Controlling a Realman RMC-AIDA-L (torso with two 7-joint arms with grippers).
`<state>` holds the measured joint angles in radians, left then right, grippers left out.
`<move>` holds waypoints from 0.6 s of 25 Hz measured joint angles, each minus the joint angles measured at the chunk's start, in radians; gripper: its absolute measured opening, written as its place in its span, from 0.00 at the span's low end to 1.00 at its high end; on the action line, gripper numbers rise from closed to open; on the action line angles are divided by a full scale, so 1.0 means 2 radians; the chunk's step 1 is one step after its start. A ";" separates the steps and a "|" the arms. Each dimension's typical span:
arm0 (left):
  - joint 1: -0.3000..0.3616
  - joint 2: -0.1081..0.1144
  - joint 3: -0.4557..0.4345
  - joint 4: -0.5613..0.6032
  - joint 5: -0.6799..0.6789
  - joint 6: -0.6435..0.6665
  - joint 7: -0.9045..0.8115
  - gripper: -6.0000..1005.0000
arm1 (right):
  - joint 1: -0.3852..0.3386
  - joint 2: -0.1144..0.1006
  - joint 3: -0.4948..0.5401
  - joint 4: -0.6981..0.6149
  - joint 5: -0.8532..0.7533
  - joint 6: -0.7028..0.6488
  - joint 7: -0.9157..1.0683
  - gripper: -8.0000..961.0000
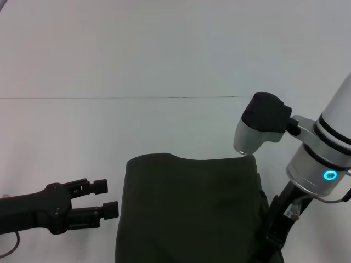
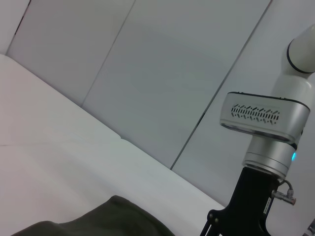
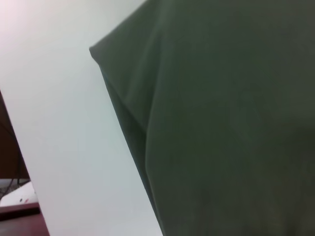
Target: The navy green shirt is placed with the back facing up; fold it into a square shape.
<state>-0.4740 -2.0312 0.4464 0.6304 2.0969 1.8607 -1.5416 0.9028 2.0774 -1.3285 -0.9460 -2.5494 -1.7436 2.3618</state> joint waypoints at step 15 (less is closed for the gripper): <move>0.002 0.000 0.000 0.000 0.000 0.000 0.000 0.88 | -0.013 0.004 0.026 -0.003 -0.038 -0.027 -0.003 0.80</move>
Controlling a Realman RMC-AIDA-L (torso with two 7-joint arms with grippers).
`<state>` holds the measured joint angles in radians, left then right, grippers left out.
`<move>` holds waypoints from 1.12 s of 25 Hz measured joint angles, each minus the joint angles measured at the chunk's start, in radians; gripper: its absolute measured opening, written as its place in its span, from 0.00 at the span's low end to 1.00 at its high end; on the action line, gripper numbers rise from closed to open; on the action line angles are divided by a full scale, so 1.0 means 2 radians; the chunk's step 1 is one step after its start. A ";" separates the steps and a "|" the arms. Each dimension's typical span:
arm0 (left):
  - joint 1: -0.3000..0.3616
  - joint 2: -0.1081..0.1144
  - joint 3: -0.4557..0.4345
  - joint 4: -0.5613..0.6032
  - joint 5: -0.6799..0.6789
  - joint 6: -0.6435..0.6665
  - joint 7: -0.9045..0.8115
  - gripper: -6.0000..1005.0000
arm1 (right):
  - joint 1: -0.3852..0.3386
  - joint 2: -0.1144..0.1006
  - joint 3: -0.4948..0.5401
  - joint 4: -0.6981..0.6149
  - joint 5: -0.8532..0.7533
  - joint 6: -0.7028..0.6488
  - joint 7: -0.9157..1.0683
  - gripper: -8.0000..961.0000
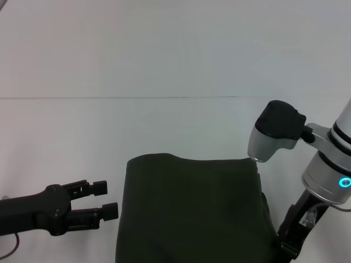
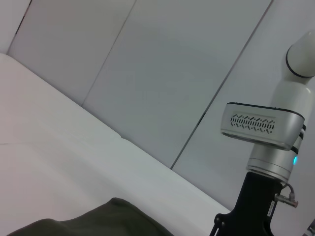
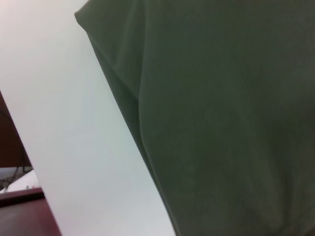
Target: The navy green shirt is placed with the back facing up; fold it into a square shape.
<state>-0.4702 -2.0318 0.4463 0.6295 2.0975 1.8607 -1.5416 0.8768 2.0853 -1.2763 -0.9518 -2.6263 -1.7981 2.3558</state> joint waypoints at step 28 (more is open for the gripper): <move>-0.008 -0.002 0.010 -0.001 0.010 -0.026 -0.044 0.84 | -0.165 0.002 0.245 0.096 0.295 0.100 -0.424 0.79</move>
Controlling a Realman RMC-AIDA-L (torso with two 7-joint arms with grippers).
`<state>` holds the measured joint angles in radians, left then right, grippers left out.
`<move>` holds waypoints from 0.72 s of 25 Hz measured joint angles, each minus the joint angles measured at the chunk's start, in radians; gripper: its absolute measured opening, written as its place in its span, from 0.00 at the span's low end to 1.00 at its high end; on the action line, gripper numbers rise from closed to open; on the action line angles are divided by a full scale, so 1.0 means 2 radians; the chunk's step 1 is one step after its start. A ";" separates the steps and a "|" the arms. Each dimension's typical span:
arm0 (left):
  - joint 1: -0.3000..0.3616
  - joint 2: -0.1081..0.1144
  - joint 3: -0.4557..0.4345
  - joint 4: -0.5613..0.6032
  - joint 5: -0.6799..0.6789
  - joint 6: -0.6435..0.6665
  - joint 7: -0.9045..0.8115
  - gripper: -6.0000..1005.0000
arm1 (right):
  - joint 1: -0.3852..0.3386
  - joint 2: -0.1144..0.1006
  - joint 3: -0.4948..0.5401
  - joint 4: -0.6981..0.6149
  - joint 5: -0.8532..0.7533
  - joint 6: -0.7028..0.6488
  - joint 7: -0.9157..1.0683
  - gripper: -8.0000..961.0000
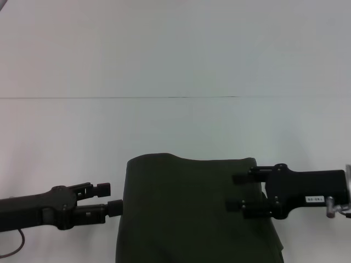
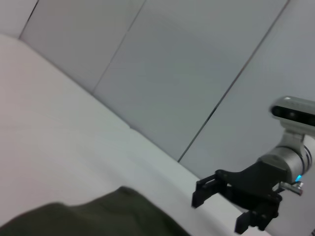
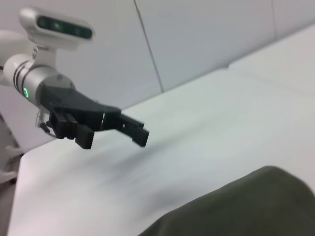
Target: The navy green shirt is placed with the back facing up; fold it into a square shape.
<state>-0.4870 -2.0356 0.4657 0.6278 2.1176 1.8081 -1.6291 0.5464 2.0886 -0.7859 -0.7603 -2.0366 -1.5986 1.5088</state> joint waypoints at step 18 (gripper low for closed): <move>-0.114 0.041 0.126 -0.069 0.046 -0.233 -0.396 0.82 | -0.110 0.000 0.069 0.101 0.066 0.001 -0.287 0.79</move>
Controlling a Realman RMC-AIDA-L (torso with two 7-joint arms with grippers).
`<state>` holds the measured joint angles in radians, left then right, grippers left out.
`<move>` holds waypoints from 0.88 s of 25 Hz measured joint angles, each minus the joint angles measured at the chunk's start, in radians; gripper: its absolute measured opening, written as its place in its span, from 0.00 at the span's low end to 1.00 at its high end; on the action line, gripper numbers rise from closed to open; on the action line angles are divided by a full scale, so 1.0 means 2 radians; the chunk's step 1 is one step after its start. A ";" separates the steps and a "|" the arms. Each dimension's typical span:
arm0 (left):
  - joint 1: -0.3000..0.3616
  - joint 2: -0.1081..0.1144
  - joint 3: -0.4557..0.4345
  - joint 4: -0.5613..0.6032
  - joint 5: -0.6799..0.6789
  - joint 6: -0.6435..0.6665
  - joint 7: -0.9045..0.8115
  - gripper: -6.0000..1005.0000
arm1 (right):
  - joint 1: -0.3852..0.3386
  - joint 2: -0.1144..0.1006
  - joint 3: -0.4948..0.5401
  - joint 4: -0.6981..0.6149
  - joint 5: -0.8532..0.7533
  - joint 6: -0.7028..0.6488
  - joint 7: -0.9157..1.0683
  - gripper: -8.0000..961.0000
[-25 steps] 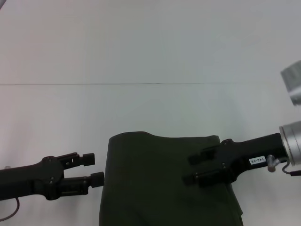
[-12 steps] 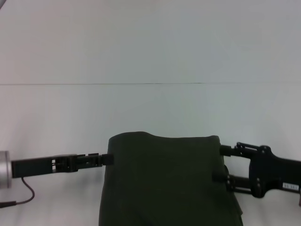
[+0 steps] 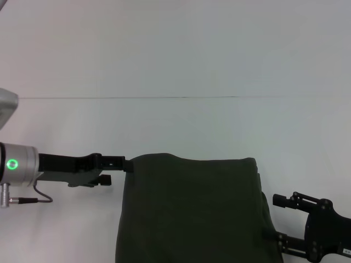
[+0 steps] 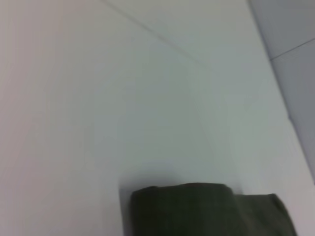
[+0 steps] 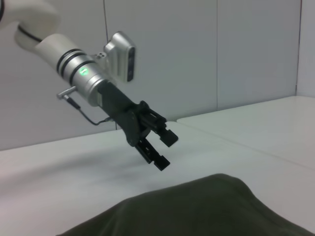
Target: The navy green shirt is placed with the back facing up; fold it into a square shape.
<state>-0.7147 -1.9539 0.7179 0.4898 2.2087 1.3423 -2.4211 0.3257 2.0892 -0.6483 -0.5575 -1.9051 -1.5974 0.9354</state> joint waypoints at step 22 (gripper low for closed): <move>-0.034 -0.030 0.045 -0.021 0.046 -0.077 -0.015 0.79 | -0.012 -0.001 -0.003 0.007 0.000 -0.003 -0.028 0.79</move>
<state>-0.7836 -2.0143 0.8080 0.4484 2.3007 1.1878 -2.4502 0.3014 2.0877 -0.6550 -0.5429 -1.9051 -1.6032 0.8788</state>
